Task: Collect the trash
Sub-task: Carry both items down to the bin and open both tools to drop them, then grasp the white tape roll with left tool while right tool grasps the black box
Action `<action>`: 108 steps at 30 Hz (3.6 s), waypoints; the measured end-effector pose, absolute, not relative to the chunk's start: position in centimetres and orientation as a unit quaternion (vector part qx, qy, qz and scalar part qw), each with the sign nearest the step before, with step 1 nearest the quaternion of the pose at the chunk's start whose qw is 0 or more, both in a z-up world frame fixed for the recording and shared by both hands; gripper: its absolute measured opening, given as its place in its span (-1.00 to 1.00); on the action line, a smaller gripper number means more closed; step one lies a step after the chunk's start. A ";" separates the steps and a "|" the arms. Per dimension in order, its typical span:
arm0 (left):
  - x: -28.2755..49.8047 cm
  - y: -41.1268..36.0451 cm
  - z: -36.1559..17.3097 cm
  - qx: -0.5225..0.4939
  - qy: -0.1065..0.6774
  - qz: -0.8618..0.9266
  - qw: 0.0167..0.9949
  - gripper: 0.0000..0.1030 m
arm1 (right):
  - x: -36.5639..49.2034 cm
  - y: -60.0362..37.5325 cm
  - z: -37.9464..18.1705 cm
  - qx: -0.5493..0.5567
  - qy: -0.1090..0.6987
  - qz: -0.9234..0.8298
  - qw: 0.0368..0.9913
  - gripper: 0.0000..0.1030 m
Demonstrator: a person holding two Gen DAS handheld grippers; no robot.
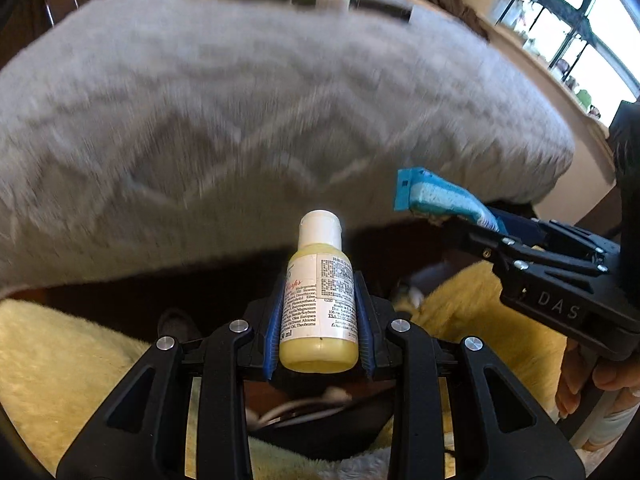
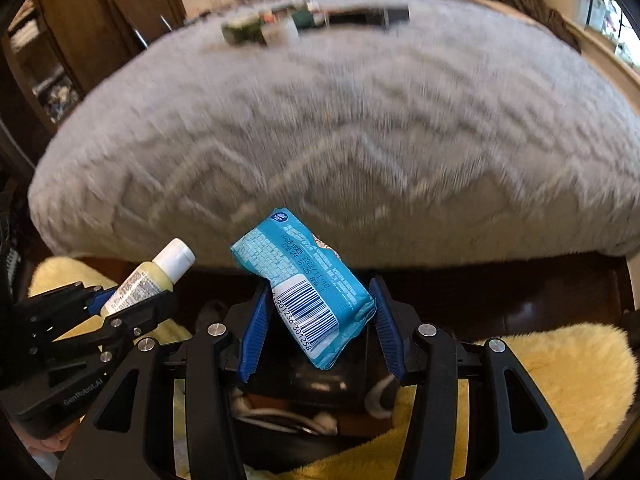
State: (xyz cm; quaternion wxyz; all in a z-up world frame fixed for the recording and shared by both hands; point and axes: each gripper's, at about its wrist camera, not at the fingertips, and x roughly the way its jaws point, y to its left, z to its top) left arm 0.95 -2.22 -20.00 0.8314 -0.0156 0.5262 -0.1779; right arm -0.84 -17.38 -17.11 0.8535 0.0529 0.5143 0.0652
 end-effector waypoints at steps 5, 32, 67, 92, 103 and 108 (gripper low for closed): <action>2.0 -2.6 -24.0 -0.012 0.572 -0.178 0.800 -0.43 | 0.0 -17.6 -20.6 0.076 0.558 0.071 0.823 -0.03; 3.1 -2.7 -23.0 -0.018 0.553 -0.161 0.817 0.27 | 1.8 -20.2 -16.7 0.107 0.512 0.054 0.851 0.61; 19.4 -8.6 -13.0 -0.009 0.407 -0.189 0.894 -0.03 | 13.8 -26.8 -9.4 0.089 0.380 -0.065 0.918 0.80; 19.3 -6.8 -13.4 0.028 0.407 -0.189 0.893 -0.41 | 23.3 -21.4 -9.3 0.107 0.403 -0.037 0.908 0.80; 19.0 -5.7 -13.4 0.014 0.408 -0.191 0.893 -0.41 | 25.3 -21.0 -10.4 0.097 0.431 -0.060 0.895 0.77; 19.0 -5.7 -13.5 0.016 0.407 -0.190 0.893 -0.41 | 24.9 -22.0 -10.4 0.100 0.431 -0.065 0.895 0.76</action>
